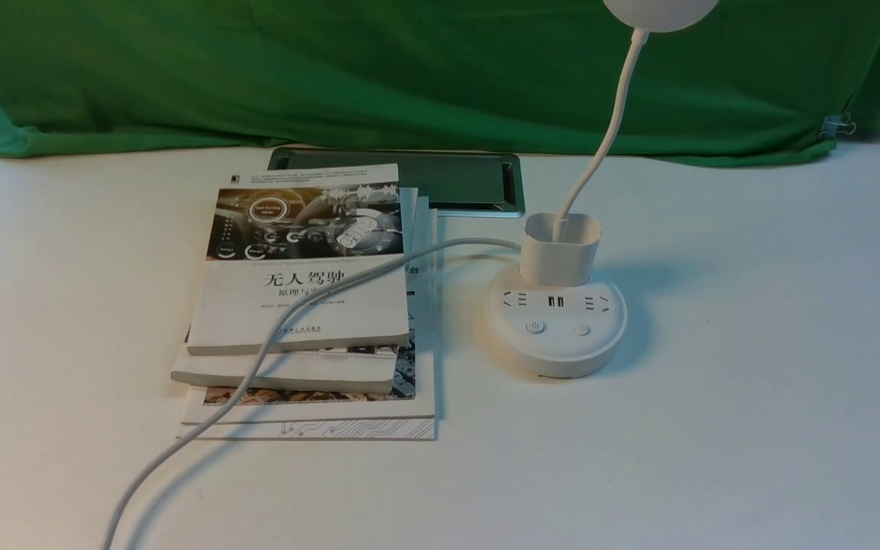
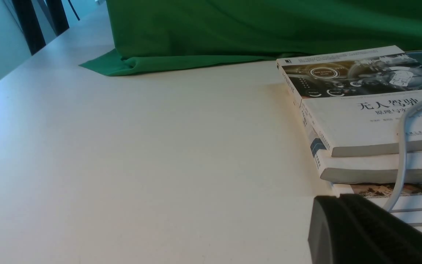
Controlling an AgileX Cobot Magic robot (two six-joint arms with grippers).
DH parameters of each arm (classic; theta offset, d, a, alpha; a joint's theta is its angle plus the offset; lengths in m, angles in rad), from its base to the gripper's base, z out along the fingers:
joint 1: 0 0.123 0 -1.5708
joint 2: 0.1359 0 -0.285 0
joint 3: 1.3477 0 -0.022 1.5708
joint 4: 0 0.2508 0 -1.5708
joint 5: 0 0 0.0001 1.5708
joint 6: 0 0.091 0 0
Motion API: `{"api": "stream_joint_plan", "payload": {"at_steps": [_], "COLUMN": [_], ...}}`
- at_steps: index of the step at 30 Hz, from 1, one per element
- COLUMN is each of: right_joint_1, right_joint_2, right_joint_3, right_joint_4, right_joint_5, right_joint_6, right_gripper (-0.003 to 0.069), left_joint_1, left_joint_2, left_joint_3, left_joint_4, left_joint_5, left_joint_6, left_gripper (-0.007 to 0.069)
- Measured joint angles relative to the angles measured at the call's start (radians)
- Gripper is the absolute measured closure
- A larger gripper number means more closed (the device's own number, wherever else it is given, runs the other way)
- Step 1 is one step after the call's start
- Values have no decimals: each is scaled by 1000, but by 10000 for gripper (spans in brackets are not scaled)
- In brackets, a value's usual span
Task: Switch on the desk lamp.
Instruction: Use the right arm to press the button switch on the lamp holder
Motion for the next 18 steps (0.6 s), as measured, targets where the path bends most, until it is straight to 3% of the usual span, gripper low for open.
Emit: {"api": "stream_joint_plan", "payload": {"at_steps": [4, 7, 9, 10, 13, 15, 18], "right_joint_1": [0, 0, 0, 0, 0, 0, 0], "right_joint_2": [0, 0, 0, 0, 0, 0, 0], "right_joint_3": [0, 0, 0, 0, 0, 0, 0], "right_joint_4": [-1, 29, 78, 80, 103, 105, 102], "right_joint_5": [0, 0, 0, 0, 0, 0, 0], "right_joint_6": [20, 173, 468, 468, 910, 1000, 1009], "right_gripper": [421, 421, 421, 421, 421, 421, 421], "left_joint_1": [0, 0, 0, 0, 0, 0, 0], "left_joint_2": [0, 0, 0, 0, 0, 0, 0], "left_joint_3": [0, 0, 0, 0, 0, 0, 0], "left_joint_4": [0, 0, 0, 0, 0, 0, 0], "left_joint_5": [0, 0, 0, 0, 0, 0, 0], "left_joint_6": [0, 0, 0, 0, 0, 0, 0], "left_gripper": [603, 603, 603, 603, 603, 603, 603]}}
